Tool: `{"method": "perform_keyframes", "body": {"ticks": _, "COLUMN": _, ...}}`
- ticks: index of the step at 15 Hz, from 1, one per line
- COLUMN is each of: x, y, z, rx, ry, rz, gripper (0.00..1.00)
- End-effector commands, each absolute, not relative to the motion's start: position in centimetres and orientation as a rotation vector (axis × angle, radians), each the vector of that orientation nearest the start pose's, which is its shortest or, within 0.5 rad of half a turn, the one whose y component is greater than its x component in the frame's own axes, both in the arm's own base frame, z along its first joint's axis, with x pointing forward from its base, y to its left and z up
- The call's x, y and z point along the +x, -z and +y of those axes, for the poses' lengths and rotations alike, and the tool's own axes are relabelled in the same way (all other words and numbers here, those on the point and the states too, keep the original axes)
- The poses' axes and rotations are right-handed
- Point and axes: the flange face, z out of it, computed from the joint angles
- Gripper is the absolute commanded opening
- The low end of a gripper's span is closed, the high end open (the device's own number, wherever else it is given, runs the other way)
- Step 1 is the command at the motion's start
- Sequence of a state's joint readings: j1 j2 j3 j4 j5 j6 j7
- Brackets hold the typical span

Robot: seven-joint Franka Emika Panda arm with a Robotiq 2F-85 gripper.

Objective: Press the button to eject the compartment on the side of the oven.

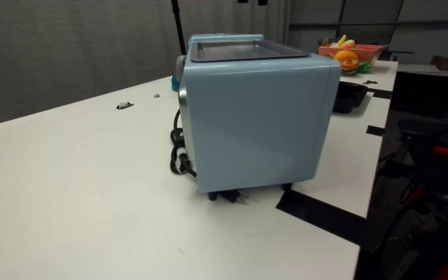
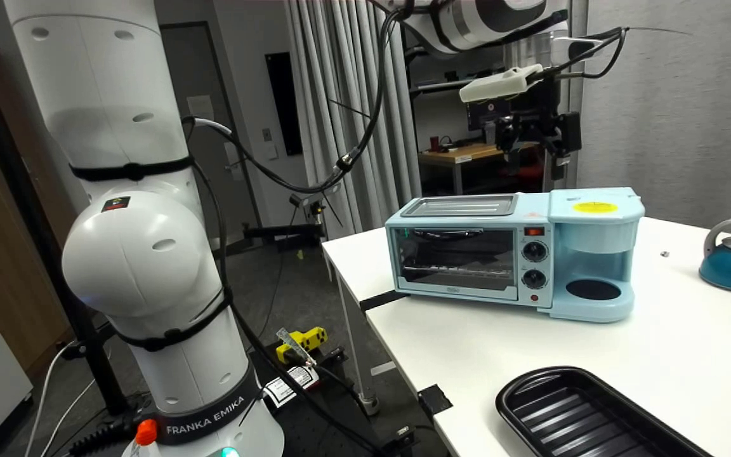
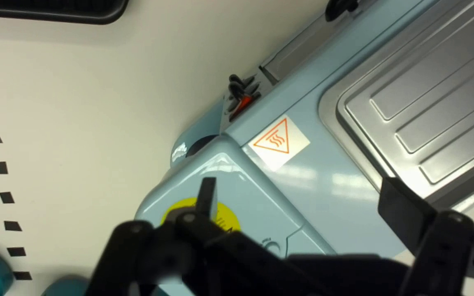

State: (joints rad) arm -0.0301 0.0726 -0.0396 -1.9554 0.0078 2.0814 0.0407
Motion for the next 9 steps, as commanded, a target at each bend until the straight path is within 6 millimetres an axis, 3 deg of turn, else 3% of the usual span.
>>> {"method": "perform_keyframes", "body": {"ticks": 1, "x": 60.3, "y": -44.6, "z": -3.8, "rx": -3.131, "ry": 0.123, "rz": 0.209, "gripper": 1.0}}
{"method": "perform_keyframes", "body": {"ticks": 9, "x": 63.3, "y": -43.9, "z": -2.7, "rx": -3.137, "ry": 0.141, "rz": 0.207, "gripper": 1.0}}
